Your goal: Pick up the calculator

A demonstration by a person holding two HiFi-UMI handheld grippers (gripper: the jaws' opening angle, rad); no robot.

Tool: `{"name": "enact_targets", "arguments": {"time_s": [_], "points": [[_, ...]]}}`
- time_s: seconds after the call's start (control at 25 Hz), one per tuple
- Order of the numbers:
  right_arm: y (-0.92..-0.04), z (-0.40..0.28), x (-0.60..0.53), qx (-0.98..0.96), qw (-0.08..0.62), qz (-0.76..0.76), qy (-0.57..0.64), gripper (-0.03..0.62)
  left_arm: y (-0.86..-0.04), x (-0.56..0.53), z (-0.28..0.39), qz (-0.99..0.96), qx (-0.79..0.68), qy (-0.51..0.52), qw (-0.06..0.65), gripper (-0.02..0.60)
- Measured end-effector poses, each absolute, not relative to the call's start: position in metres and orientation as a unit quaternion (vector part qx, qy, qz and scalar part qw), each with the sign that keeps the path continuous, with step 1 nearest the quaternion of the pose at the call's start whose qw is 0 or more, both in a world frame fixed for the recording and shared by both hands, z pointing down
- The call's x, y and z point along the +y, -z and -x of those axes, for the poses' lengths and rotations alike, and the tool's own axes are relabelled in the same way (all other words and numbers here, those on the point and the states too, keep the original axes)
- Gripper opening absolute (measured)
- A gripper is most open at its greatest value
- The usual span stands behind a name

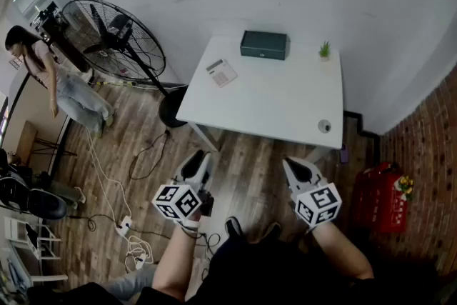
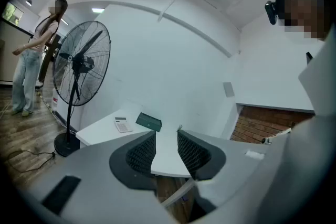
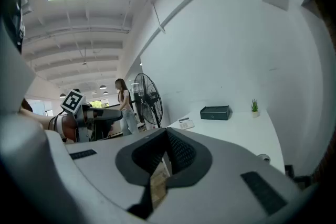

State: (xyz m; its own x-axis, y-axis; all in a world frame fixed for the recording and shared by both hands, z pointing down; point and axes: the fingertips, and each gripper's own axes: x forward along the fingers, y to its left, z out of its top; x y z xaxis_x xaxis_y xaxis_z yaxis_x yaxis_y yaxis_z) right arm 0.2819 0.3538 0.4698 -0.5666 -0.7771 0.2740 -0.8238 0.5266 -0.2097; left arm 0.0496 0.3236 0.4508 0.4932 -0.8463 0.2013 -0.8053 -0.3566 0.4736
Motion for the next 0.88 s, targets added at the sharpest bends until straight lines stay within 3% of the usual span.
{"name": "enact_targets", "arguments": {"time_s": [0.2, 0.56, 0.76, 0.88], "points": [[-0.455, -0.248, 0.307, -0.88, 0.046, -0.456, -0.123, 0.002, -0.439, 0.305, -0.001, -0.822, -0.527, 0.032, 0.213, 0.123], [-0.442, -0.192, 0.308, -0.868, 0.064, -0.48, -0.112, 0.002, -0.439, 0.307, 0.059, -0.828, -0.52, 0.036, 0.205, 0.12], [-0.423, -0.163, 0.295, -0.862, 0.062, -0.495, -0.088, 0.006, -0.415, 0.296, 0.094, -0.837, -0.526, 0.033, 0.146, 0.131], [-0.412, -0.142, 0.292, -0.86, 0.063, -0.5, -0.077, 0.102, -0.413, 0.296, 0.117, -0.842, -0.516, 0.04, 0.153, 0.191]]}}
